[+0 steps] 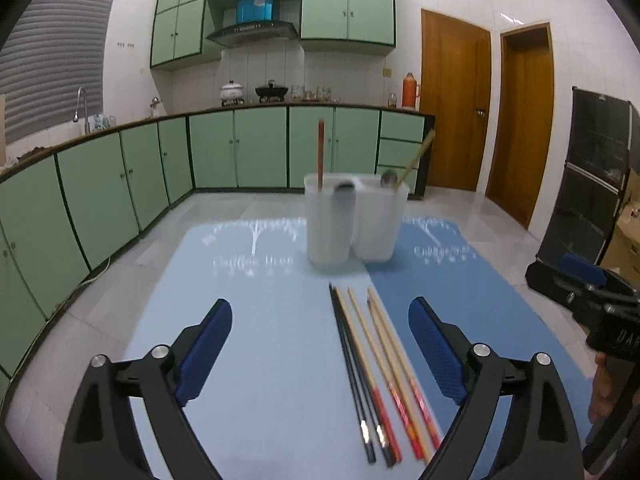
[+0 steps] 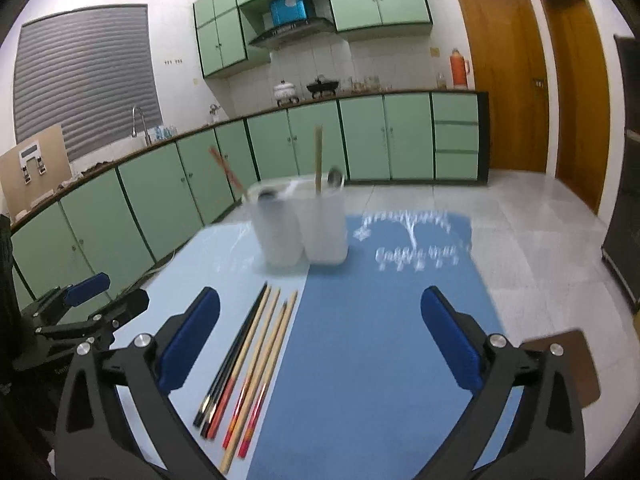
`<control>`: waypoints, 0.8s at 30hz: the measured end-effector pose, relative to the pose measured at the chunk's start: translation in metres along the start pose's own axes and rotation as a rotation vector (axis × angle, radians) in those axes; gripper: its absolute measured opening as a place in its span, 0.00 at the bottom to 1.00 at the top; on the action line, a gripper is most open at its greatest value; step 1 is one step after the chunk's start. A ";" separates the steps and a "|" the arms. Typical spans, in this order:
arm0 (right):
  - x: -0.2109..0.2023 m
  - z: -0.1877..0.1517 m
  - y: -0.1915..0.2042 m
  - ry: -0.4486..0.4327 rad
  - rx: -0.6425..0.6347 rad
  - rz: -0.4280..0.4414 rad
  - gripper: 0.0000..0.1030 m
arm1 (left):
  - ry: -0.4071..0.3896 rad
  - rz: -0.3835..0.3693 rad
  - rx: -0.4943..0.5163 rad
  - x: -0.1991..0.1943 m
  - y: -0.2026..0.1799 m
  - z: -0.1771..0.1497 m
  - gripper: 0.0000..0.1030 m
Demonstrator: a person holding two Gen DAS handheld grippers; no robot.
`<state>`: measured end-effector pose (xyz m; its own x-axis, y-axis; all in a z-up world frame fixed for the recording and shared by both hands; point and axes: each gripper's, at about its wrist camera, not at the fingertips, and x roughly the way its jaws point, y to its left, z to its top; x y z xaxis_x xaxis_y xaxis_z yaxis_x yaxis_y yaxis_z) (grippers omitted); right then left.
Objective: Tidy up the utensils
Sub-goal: 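Withdraw both tools from the holder back toward the remaining chopsticks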
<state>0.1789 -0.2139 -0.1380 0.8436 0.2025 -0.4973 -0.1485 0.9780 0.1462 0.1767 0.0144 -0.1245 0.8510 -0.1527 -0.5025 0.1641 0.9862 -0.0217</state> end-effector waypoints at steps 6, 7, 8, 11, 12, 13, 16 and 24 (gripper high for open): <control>0.009 -0.038 0.009 0.079 0.005 -0.018 0.95 | 0.058 0.038 -0.018 0.001 0.012 -0.032 0.86; 0.010 -0.045 0.010 0.092 0.012 -0.021 0.95 | 0.066 0.043 -0.020 0.000 0.014 -0.037 0.86; 0.012 -0.050 0.011 0.104 0.014 -0.023 0.95 | 0.075 0.048 -0.023 0.000 0.016 -0.041 0.86; 0.014 -0.070 0.016 0.138 0.001 -0.040 0.94 | 0.105 0.059 -0.035 0.000 0.020 -0.053 0.86; 0.014 -0.078 0.020 0.145 -0.007 -0.049 0.94 | 0.115 0.061 -0.039 0.000 0.021 -0.058 0.86; 0.014 -0.082 0.020 0.148 -0.012 -0.054 0.94 | 0.120 0.061 -0.040 -0.001 0.021 -0.061 0.86; 0.013 -0.096 0.029 0.148 -0.032 -0.064 0.94 | 0.133 0.066 -0.041 -0.002 0.021 -0.068 0.86; 0.018 -0.113 0.048 0.178 -0.094 -0.077 0.70 | 0.142 0.075 -0.055 -0.006 0.025 -0.074 0.86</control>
<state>0.1283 -0.1575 -0.2366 0.7510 0.1240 -0.6486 -0.1411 0.9897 0.0258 0.1385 0.0447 -0.1860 0.7799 -0.0714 -0.6218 0.0718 0.9971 -0.0244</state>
